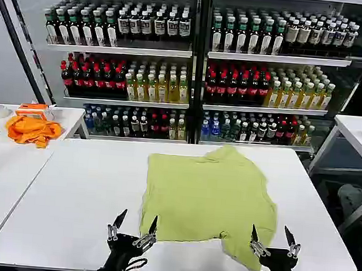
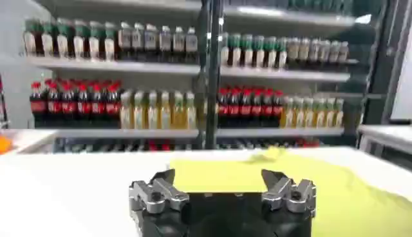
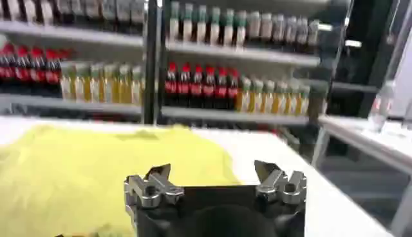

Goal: Fold and organize the clothes.

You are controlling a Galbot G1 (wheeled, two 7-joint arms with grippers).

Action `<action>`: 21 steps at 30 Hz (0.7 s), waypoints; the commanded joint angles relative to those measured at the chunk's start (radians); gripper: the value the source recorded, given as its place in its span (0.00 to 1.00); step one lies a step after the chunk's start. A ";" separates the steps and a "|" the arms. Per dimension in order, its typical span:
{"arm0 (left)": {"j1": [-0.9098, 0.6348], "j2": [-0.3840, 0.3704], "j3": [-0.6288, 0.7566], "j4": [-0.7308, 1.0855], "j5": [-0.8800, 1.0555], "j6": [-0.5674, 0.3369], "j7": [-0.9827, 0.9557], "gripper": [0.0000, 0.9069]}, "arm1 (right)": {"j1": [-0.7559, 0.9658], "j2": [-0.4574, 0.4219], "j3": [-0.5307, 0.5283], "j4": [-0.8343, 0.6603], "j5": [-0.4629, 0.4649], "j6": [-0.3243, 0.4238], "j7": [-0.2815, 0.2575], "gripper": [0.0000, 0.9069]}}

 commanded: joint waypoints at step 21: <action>-0.148 0.024 0.008 0.179 -0.261 0.280 -0.078 0.59 | -0.001 0.044 -0.087 -0.096 0.001 -0.129 0.023 0.32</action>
